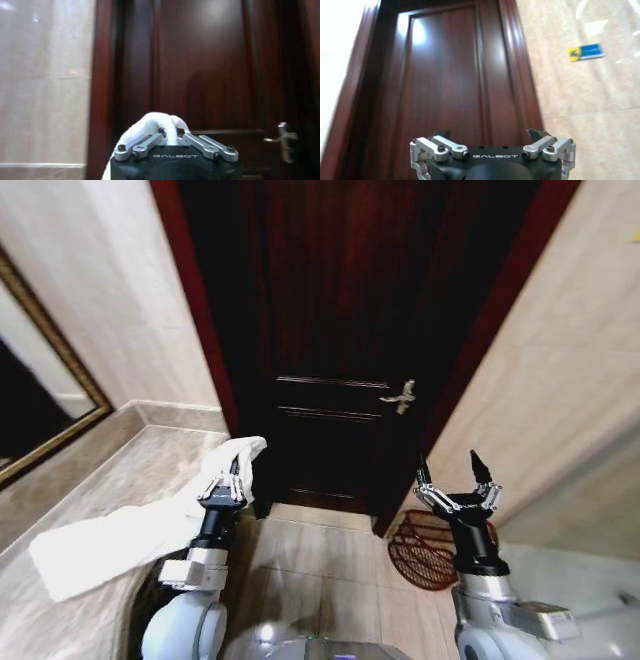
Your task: Discard the used towel into the hamper.
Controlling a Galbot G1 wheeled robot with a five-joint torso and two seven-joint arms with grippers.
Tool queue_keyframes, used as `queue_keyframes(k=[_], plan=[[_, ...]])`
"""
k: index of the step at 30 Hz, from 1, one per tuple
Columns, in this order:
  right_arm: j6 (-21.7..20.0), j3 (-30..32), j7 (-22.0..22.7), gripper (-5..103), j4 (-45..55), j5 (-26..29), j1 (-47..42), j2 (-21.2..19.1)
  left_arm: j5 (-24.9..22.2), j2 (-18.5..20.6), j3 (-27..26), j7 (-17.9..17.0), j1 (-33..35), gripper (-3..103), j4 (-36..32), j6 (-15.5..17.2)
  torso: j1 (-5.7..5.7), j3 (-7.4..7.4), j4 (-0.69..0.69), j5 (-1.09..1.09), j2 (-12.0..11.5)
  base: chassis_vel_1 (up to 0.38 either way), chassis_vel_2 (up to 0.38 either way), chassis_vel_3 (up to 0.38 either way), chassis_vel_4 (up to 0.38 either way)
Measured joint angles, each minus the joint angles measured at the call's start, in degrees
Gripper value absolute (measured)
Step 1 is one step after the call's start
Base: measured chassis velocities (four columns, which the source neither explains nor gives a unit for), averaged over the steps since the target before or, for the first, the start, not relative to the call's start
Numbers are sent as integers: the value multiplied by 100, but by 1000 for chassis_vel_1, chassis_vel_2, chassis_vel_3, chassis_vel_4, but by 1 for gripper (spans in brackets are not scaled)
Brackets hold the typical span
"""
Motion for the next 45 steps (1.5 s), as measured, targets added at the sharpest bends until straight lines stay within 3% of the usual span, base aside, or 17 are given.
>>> queue_keyframes(k=[32,45], plan=[[78,51,-206,100,-1,-54,-100,-90,-156,-1,80,-119,-209,3,295,-288,1,0,-2,0,0,-120,-121,-124,-118],[59,34,-255,100,-1,14,-72,-105,-101,-1,123,-66,-240,3,480,-404,1,0,0,0,0,-27,-25,6,9]])
